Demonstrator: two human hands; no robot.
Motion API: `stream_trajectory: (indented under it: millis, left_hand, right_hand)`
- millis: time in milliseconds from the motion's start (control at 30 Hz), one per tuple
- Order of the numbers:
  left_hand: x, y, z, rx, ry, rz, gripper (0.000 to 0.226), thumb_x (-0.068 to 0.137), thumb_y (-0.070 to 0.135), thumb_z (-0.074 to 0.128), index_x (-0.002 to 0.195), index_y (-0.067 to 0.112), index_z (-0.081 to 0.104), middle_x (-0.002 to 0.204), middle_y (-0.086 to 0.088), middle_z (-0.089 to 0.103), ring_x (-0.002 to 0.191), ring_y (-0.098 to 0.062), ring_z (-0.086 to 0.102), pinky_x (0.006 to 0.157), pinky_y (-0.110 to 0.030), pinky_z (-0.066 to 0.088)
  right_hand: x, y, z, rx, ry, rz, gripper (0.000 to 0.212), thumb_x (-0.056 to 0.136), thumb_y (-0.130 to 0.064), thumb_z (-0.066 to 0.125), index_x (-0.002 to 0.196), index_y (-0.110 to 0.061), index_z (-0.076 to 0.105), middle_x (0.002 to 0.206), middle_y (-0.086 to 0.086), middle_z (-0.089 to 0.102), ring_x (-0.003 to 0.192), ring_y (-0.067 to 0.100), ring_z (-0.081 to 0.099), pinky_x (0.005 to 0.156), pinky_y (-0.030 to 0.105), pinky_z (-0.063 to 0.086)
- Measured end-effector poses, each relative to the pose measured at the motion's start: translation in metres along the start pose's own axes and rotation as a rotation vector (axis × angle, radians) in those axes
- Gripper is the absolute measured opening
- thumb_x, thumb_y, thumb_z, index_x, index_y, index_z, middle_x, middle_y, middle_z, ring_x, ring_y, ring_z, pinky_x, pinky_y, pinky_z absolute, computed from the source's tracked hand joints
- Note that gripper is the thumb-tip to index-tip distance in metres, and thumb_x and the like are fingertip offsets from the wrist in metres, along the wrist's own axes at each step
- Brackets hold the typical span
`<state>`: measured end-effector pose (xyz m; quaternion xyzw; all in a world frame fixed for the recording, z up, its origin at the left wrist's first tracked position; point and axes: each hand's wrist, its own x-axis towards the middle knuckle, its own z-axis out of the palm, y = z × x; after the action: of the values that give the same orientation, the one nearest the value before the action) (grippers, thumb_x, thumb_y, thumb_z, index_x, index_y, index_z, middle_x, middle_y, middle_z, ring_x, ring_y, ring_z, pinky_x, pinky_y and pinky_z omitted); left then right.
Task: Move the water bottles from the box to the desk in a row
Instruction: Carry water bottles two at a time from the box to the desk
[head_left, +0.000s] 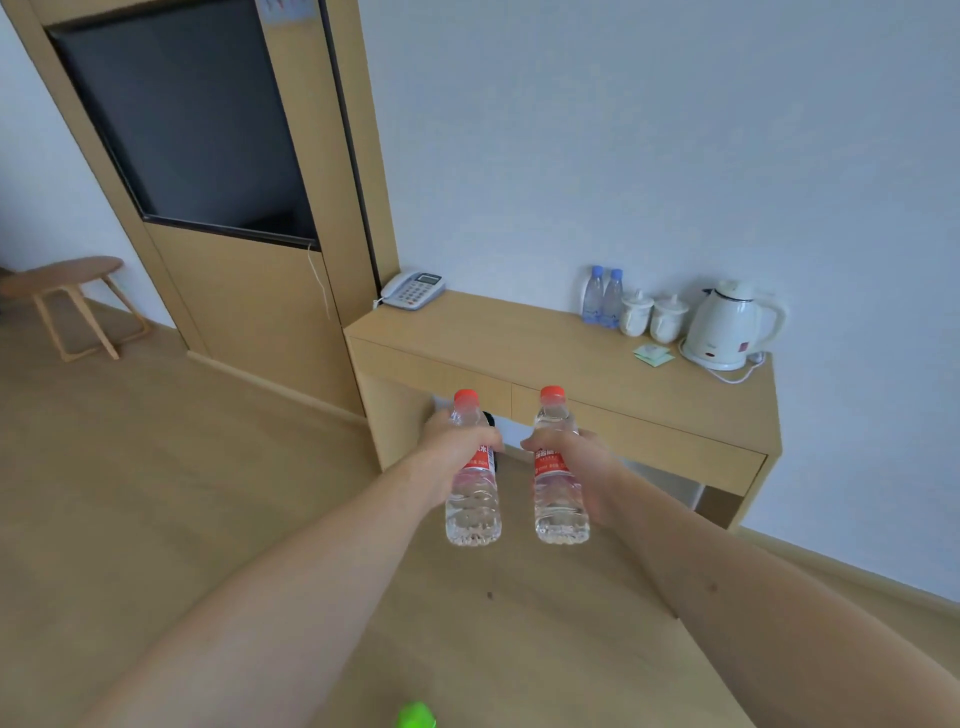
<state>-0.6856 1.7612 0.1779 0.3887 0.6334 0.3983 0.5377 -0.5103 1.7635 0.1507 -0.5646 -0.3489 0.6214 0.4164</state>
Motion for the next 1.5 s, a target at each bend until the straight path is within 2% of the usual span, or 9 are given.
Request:
stream_trajectory:
  millis: [200,400,667,867,1000,1167,1267,1333,1500]
  left_hand:
    - [0.126,0.045,-0.001,0.045,-0.088,0.057,0.053,0.071,0.002,0.08,0.118,0.011,0.057,0.109,-0.019,0.066,0.078,-0.032,0.067,0.064,-0.037,0.058]
    - [0.239,0.116,-0.005,0.065,-0.17,0.095,0.056,0.067,0.007,0.083,0.117,0.013,0.058,0.108,-0.016,0.067,0.078,-0.028,0.069,0.054,-0.031,0.056]
    - [0.341,0.143,0.018,0.145,-0.259,0.05,0.053,0.071,0.012,0.085,0.115,0.017,0.055,0.101,-0.013,0.068,0.074,-0.026,0.071,0.052,-0.029,0.055]
    - [0.435,0.158,0.05,0.105,-0.222,0.024,0.052,0.08,0.04,0.084,0.118,0.017,0.057,0.103,-0.013,0.071,0.076,-0.026,0.073,0.054,-0.03,0.057]
    - [0.506,0.177,0.082,0.095,-0.191,0.015,0.054,0.088,0.06,0.069,0.116,0.015,0.06,0.106,-0.011,0.071,0.073,-0.024,0.07,0.056,-0.033,0.057]
    - [0.578,0.204,0.121,0.133,-0.179,-0.013,0.044,0.091,0.055,0.068,0.113,0.018,0.058,0.103,-0.007,0.071,0.068,-0.025,0.069,0.068,-0.045,0.061]
    - [0.614,0.22,0.14,0.122,-0.178,-0.007,0.037,0.091,0.048,0.071,0.112,0.019,0.061,0.101,-0.009,0.072,0.067,-0.025,0.072,0.061,-0.041,0.062]
    - [0.636,0.223,0.152,0.131,-0.174,-0.005,0.037,0.09,0.046,0.071,0.115,0.02,0.061,0.105,-0.01,0.073,0.079,-0.027,0.074,0.072,-0.044,0.063]
    - [0.684,0.223,0.179,0.193,-0.186,-0.021,0.035,0.091,0.041,0.069,0.118,0.019,0.061,0.107,-0.011,0.073,0.078,-0.024,0.071,0.072,-0.038,0.059]
  right_hand:
    - [0.097,-0.042,0.016,0.032,0.084,-0.032,0.067,0.071,-0.015,0.086,0.128,-0.007,0.052,0.103,0.022,0.063,0.078,0.035,0.067,0.068,0.043,0.059]
    - [0.179,-0.103,0.035,0.062,0.132,-0.056,0.067,0.069,-0.027,0.092,0.122,-0.005,0.056,0.088,0.019,0.063,0.064,0.032,0.067,0.062,0.042,0.059]
    - [0.277,-0.141,0.039,0.055,0.167,-0.041,0.068,0.074,-0.042,0.089,0.123,-0.009,0.055,0.091,0.018,0.064,0.064,0.03,0.069,0.061,0.041,0.06]
    - [0.377,-0.162,0.017,0.112,0.13,-0.013,0.073,0.077,-0.07,0.074,0.121,-0.014,0.059,0.087,0.018,0.067,0.07,0.035,0.07,0.066,0.047,0.06]
    - [0.454,-0.188,-0.006,0.059,0.082,-0.038,0.065,0.082,-0.062,0.075,0.122,-0.013,0.06,0.091,0.017,0.067,0.065,0.032,0.071,0.06,0.041,0.06]
    - [0.538,-0.221,-0.039,0.007,0.047,-0.052,0.05,0.089,-0.054,0.072,0.12,-0.016,0.061,0.085,0.008,0.075,0.069,0.027,0.075,0.056,0.035,0.059]
    - [0.581,-0.235,-0.058,-0.046,0.038,-0.022,0.057,0.086,-0.051,0.075,0.126,-0.015,0.056,0.114,0.012,0.072,0.096,0.032,0.074,0.083,0.048,0.061]
    - [0.601,-0.238,-0.067,-0.083,0.04,-0.014,0.054,0.085,-0.045,0.078,0.125,-0.014,0.058,0.12,0.013,0.07,0.106,0.032,0.071,0.1,0.055,0.054]
    - [0.641,-0.241,-0.091,-0.175,0.11,-0.011,0.037,0.079,-0.026,0.085,0.106,-0.009,0.066,0.101,0.01,0.072,0.096,0.027,0.072,0.088,0.043,0.057]
